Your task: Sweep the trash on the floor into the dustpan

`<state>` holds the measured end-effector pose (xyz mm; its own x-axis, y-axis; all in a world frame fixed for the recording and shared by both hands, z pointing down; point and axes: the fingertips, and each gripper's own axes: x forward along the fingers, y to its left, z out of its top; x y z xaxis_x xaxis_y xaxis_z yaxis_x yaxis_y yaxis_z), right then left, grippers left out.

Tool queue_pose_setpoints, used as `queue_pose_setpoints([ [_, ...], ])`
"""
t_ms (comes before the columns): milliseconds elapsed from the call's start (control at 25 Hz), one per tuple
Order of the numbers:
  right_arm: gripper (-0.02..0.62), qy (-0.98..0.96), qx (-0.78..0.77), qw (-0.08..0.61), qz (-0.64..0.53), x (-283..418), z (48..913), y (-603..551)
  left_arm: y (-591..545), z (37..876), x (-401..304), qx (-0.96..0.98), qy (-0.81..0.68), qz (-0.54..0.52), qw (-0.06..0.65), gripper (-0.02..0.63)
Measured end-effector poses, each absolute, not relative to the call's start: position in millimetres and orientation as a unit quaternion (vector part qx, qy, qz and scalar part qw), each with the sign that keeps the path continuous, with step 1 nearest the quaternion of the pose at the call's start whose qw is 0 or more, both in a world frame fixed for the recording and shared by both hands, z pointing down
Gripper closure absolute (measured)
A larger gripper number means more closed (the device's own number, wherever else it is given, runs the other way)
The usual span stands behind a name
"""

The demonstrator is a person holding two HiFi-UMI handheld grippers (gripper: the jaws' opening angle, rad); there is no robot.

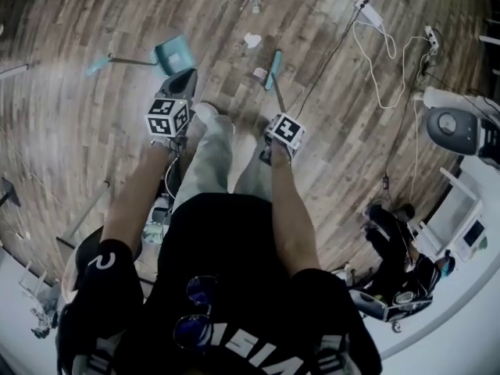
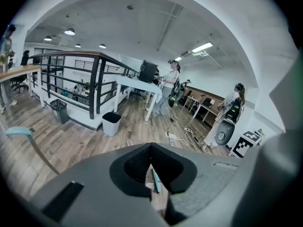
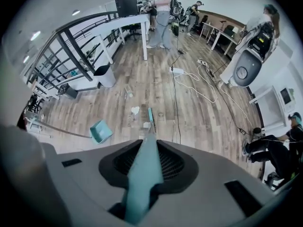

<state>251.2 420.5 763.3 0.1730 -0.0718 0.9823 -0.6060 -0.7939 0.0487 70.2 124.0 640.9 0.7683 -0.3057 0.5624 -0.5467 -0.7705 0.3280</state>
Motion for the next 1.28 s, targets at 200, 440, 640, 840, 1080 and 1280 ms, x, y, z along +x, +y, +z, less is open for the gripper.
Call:
queue_pose_setpoints([
  [200, 0.514, -0.230, 0.737, 0.229, 0.593, 239, 765, 382, 106, 647, 37, 0.900, -0.257, 0.240, 0.257, 0.607],
  [440, 0.514, -0.247, 0.737, 0.233, 0.585, 222, 771, 322, 74, 654, -2, 0.893, -0.277, 0.234, 0.266, 0.607],
  [640, 0.514, -0.272, 0.737, 0.261, 0.562, 205, 769, 272, 42, 659, -40, 0.884, -0.300, 0.230, 0.275, 0.607],
  [840, 0.514, -0.298, 0.717, 0.302, 0.553, 176, 768, 237, 20, 664, -68, 0.877, -0.318, 0.224, 0.284, 0.607],
  [1080, 0.514, -0.348, 0.679, 0.339, 0.550, 123, 767, 187, -4, 665, -102, 0.866, -0.342, 0.215, 0.295, 0.607],
  [1280, 0.514, -0.423, 0.640, 0.325, 0.553, 66, 768, 138, -14, 664, -135, 0.854, -0.370, 0.206, 0.302, 0.607],
])
